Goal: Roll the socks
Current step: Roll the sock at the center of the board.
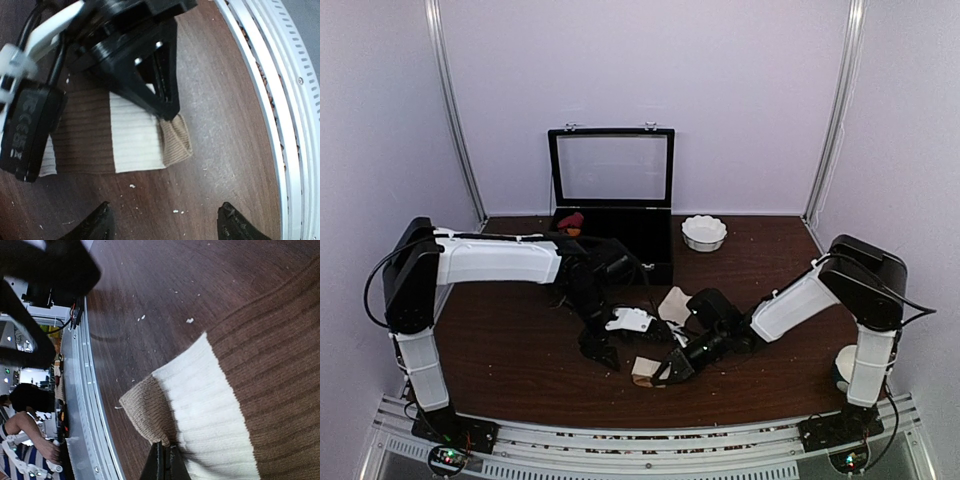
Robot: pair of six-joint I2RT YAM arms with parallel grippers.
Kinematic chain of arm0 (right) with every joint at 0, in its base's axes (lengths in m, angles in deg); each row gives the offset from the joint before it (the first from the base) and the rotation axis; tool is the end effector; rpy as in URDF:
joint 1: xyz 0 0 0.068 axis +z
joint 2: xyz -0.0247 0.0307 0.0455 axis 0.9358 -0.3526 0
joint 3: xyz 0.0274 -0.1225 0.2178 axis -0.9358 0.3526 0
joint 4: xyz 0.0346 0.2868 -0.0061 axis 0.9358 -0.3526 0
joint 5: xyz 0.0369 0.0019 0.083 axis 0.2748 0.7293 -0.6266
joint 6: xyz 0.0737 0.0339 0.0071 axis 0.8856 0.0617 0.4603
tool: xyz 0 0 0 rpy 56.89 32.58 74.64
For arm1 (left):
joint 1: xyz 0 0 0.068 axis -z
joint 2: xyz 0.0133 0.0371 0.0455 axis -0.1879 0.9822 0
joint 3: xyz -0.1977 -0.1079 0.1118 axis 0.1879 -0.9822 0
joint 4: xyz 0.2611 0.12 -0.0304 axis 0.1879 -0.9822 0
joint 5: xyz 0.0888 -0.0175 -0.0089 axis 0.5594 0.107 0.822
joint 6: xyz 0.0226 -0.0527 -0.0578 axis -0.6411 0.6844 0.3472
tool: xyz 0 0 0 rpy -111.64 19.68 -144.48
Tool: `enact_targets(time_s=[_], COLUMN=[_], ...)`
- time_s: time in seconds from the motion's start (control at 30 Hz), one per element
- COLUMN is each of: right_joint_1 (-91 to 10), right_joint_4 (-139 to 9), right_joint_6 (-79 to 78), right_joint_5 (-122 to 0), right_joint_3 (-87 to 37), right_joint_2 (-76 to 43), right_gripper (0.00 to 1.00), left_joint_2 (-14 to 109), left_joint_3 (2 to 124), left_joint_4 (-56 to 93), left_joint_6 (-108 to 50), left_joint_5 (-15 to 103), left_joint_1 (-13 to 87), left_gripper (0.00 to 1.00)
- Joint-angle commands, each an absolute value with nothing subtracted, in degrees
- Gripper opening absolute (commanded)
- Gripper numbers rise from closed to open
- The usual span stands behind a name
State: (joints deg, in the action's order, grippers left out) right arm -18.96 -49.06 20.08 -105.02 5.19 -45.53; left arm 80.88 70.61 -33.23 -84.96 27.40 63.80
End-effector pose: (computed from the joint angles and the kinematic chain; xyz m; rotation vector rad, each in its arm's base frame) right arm 0.1826 0.3071 0.0313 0.9894 -2.4923 -1.6107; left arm 0.2132 -0.3323 0.1282 2.2257 1.8551 -0.6628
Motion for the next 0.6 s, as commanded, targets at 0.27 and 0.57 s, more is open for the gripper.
enact_targets(time_s=[0.27, 0.57], right_joint_1=[-22.5, -22.7], right_joint_4=[-47.1, -48.4], right_joint_6=[35.5, 37.7], right_joint_5=[-105.0, -106.0], right_joint_3=[6.5, 5.6], right_joint_2=[-52.4, -54.3], right_gripper=[0.00, 0.00], left_joint_2=[87.7, 92.3], left_joint_3=[72.3, 75.2], left_joint_4=[-27.5, -25.3], left_joint_6=[-88.1, -85.5], left_joint_5=[29.3, 32.4], left_joint_1=[67.3, 68.7], left_gripper=[0.61, 0.42])
